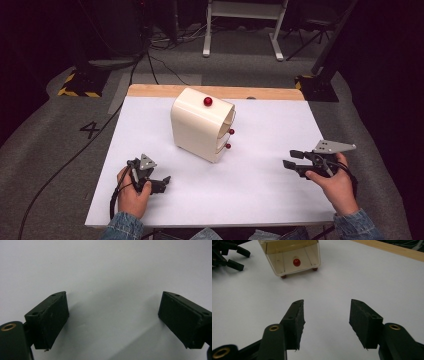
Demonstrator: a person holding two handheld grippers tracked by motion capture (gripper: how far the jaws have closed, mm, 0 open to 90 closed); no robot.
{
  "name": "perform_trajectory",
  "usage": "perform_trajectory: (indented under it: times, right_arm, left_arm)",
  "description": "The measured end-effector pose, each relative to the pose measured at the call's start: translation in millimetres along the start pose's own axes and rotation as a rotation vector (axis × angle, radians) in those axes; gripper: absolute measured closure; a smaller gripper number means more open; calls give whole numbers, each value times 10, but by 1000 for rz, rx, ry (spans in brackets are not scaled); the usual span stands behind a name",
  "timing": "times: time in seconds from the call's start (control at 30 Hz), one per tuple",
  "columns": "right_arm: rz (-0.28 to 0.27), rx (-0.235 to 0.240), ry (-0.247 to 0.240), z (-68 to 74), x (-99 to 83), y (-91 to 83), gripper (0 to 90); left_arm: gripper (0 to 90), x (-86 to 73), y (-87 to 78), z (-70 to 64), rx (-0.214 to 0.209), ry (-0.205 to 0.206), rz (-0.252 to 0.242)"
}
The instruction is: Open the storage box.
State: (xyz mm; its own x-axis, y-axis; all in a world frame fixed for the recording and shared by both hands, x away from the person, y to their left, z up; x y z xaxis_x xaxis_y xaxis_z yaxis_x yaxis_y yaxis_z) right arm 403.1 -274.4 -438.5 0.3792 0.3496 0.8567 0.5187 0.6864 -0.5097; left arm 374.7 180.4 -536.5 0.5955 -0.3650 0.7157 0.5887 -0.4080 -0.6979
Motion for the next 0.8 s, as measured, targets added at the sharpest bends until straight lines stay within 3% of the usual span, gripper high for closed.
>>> perform_trajectory:
  times: [0.2, 0.47, 0.7, 0.8]
  right_arm:
    - [41, -1, -22, -15, 168, 212, 481]
    - [20, 49, -53, 28, 380, 487, 489]
    - [2, 88, -89, 48, 539, 748, 549]
    - [33, 64, -115, 13, 559, 879, 558]
  left_arm:
    - [94, -5, -3, 0, 0, -1, 0]
    - [94, -5, -3, -2, 2, -1, -2]
    - [95, -7, -4, -1, 4, 2, -1]
    - [95, -7, -4, 0, 5, 3, -3]
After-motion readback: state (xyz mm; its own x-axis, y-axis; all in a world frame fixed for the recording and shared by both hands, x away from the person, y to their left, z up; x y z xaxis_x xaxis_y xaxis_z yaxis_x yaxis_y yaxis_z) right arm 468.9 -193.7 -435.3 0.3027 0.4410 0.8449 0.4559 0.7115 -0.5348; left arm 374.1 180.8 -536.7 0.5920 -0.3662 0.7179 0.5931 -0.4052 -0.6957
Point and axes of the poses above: each handheld gripper's, and its own axes: y roughly forward along the jaws, x roughly out of its top, z roughly to its left, the point moved 7 cm from there along y, roughly forward along the jaws, and after that the axes turned 3 degrees about -z, right-handed, at the moved point
